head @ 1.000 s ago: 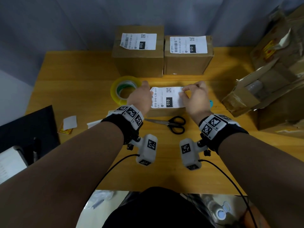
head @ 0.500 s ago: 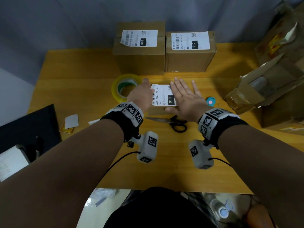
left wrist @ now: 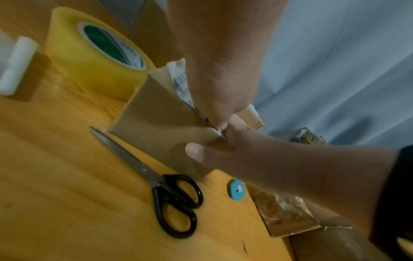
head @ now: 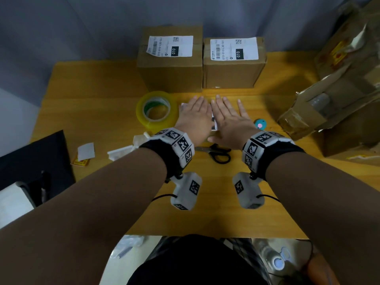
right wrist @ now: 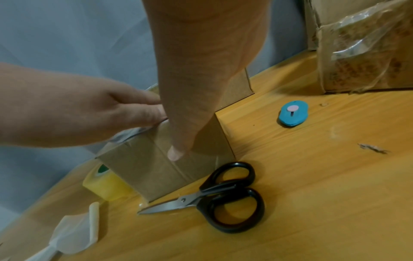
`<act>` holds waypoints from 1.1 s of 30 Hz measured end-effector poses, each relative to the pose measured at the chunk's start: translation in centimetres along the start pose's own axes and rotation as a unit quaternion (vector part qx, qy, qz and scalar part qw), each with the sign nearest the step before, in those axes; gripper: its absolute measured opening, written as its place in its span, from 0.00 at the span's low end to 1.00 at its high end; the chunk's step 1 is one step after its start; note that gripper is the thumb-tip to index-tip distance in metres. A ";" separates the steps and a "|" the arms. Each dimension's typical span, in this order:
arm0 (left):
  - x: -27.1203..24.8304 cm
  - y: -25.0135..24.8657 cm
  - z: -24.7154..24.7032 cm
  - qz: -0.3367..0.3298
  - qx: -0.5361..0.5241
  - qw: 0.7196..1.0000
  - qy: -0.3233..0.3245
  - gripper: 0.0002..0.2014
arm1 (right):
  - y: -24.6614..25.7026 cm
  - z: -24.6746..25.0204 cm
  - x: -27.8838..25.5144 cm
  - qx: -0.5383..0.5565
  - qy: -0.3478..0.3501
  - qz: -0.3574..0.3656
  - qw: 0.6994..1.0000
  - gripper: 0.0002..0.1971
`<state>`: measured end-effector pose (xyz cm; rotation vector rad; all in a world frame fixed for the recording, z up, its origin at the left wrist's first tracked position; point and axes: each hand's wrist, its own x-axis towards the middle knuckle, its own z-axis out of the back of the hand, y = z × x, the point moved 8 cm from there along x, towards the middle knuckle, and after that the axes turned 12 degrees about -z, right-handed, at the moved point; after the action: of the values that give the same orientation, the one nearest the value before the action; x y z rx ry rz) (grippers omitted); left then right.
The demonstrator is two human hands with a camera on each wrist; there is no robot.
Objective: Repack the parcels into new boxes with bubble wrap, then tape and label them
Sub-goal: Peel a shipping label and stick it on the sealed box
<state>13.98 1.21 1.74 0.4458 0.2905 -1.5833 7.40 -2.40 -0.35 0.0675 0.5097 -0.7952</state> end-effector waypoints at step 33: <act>-1.7 0.9 -3.2 -0.030 -0.084 0.995 -0.035 0.59 | 1.2 0.0 -0.5 0.098 -0.060 0.006 0.993 0.58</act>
<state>15.21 4.14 -0.27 0.2541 0.3824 -1.6138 7.99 -1.25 -0.25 0.2035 0.3161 -0.8297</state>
